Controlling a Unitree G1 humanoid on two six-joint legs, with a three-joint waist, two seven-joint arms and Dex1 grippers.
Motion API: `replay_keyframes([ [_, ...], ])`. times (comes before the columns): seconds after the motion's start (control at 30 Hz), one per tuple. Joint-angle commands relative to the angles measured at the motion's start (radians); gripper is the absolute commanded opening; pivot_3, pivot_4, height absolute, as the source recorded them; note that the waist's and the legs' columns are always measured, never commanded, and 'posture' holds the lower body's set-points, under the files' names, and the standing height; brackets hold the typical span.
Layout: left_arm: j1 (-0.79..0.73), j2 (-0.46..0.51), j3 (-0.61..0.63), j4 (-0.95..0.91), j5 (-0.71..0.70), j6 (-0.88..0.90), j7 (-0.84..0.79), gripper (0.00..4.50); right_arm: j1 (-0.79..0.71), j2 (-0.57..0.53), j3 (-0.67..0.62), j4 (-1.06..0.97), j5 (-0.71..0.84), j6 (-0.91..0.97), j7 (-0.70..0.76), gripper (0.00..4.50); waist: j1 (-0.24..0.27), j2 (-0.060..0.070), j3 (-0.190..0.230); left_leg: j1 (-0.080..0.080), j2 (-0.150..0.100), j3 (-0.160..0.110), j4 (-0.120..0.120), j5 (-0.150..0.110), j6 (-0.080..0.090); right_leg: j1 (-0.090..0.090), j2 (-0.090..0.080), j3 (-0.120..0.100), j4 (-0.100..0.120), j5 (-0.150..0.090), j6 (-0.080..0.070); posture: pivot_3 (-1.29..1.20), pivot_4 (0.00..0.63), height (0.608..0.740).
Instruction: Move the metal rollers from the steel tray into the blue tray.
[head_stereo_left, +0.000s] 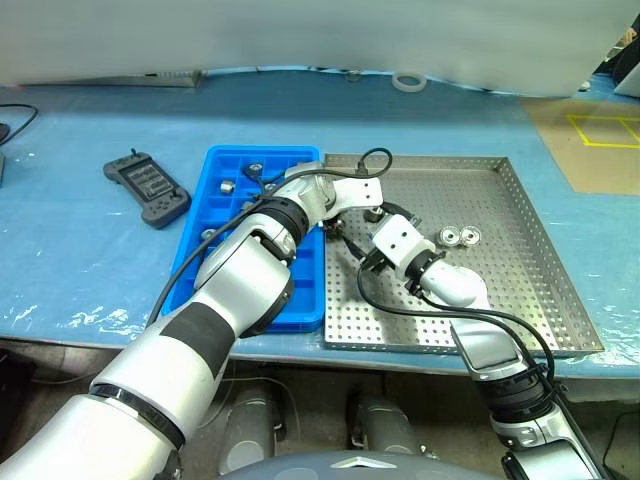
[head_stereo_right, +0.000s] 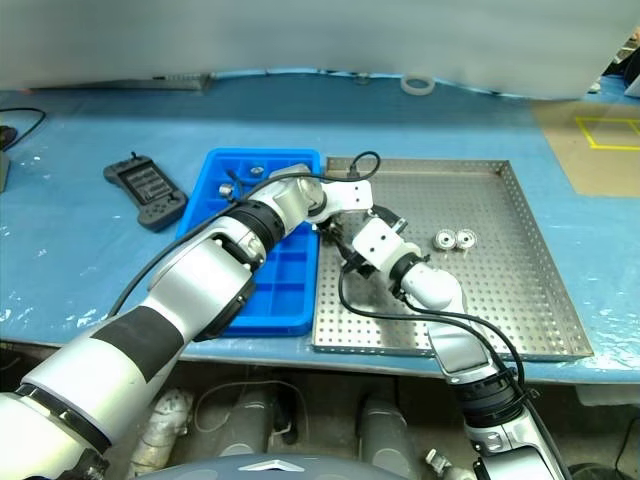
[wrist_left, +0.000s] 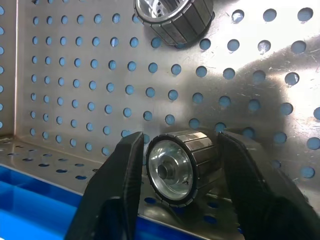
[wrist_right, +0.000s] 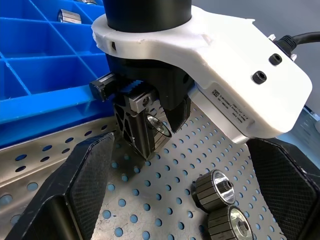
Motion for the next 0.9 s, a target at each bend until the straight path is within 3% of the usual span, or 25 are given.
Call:
replay_keyframes([
  [0.03, 0.008, -0.013, -0.004, 0.004, 0.004, 0.005, 0.001, 1.41, -0.012, -0.001, -0.005, -0.022, 0.000, -0.018, 0.000, 4.50, 0.000, 0.000, 0.000, 0.000, 0.000, 0.000, 0.000, 0.000, 0.000, 0.000, 0.000, 0.000, 0.000, 0.000, 0.000, -0.21, 0.150, 0.740],
  [0.13, 0.007, -0.012, 0.000, 0.004, 0.001, 0.003, -0.005, 1.41, -0.015, -0.001, -0.005, -0.018, -0.001, -0.019, -0.002, 4.50, -0.004, 0.000, 0.000, 0.000, 0.000, 0.000, -0.001, 0.000, 0.000, -0.001, 0.000, 0.000, 0.000, 0.000, 0.000, -0.20, 0.150, 0.740],
  [0.33, 0.004, -0.012, 0.007, 0.001, -0.007, 0.001, -0.017, 0.05, -0.026, 0.002, -0.002, -0.002, -0.005, -0.027, -0.004, 4.50, -0.005, 0.000, 0.000, -0.001, 0.000, 0.000, -0.001, 0.000, 0.000, -0.001, 0.000, 0.000, -0.001, 0.000, 0.000, -0.19, 0.150, 0.740],
  [0.9, -0.083, -0.035, 0.106, -0.018, -0.110, 0.006, -0.032, 0.05, -0.053, -0.007, -0.001, 0.032, -0.001, -0.049, 0.016, 4.50, 0.004, 0.000, 0.000, -0.004, 0.000, 0.000, -0.001, 0.000, 0.000, -0.004, 0.000, -0.001, 0.000, 0.000, 0.000, -0.16, 0.150, 0.740],
])
